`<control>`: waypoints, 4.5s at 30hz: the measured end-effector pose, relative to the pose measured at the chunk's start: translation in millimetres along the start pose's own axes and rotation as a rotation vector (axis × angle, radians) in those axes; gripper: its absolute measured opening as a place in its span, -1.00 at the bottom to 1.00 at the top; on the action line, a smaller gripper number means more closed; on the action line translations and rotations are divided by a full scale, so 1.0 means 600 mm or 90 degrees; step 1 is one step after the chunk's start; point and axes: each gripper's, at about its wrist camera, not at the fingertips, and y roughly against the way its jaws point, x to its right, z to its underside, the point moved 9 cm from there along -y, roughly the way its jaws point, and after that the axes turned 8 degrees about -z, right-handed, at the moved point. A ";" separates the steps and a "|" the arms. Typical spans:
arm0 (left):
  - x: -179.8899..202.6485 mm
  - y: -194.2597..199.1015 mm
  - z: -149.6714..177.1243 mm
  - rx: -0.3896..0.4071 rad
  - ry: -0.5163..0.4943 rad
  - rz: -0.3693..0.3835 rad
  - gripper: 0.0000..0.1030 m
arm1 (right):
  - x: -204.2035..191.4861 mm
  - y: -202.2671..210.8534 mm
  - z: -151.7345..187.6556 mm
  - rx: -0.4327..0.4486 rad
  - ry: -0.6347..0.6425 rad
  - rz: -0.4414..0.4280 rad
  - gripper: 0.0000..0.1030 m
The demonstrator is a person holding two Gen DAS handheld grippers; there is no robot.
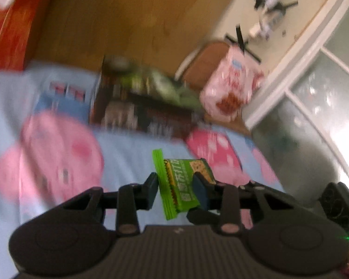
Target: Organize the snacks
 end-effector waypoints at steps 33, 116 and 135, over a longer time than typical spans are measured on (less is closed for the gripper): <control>0.033 0.000 0.022 0.095 -0.100 -0.182 0.25 | 0.087 0.060 0.039 0.088 -0.277 0.146 0.07; 0.064 0.213 0.244 0.191 -0.072 -0.486 0.99 | -0.108 0.213 0.151 0.063 -0.254 0.217 1.00; 0.060 0.240 0.231 0.250 -0.099 -0.562 0.98 | -0.119 0.214 0.141 0.071 -0.218 0.224 1.00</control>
